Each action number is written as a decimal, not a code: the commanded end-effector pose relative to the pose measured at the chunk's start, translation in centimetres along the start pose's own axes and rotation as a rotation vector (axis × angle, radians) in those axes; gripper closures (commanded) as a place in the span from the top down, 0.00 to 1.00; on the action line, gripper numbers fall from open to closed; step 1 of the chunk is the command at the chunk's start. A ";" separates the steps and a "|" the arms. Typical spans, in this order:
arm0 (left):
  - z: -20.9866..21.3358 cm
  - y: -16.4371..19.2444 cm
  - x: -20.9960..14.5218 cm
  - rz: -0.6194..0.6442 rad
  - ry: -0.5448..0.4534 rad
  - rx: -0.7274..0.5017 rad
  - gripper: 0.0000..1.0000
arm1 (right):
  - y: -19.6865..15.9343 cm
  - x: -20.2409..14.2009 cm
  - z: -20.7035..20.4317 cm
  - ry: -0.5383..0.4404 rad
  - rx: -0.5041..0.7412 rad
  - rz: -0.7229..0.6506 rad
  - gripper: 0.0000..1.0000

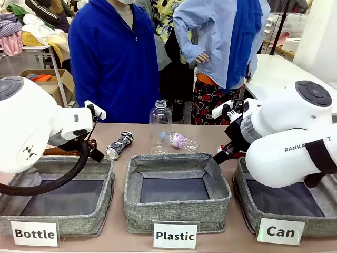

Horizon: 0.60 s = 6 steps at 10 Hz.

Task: Sort the can waste into the basket.
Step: Pick up the can waste from the table and place it in the right Fabric basket.

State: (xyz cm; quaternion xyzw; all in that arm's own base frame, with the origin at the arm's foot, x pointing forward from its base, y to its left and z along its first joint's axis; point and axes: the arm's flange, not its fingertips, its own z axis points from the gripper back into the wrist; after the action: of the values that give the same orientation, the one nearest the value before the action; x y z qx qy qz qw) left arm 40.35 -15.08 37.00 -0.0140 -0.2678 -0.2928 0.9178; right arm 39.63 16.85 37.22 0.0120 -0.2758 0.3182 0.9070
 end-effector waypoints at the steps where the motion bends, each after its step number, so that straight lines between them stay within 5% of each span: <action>1: 0.0 0.0 0.0 0.000 0.000 0.000 1.00 | 0.0 0.0 0.0 0.000 0.000 -0.001 1.00; 3: 0.0 0.0 0.0 0.000 0.000 0.000 1.00 | -0.3 0.3 2.5 0.006 0.059 0.017 1.00; 5: 7.0 -1.4 1.9 0.015 -0.149 -0.151 1.00 | -0.4 0.7 10.7 -0.016 0.101 -0.012 1.00; 6: 11.6 -2.2 1.8 0.086 -0.122 -0.212 1.00 | 0.3 0.2 15.0 -0.002 0.188 -0.036 1.00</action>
State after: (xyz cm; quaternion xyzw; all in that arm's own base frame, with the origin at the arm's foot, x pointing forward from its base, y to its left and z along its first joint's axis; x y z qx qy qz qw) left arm 37.39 -18.31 43.68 -0.0975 -0.3020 -0.2936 0.9017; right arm 35.49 16.72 45.90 0.0647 -0.2658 0.3201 0.9070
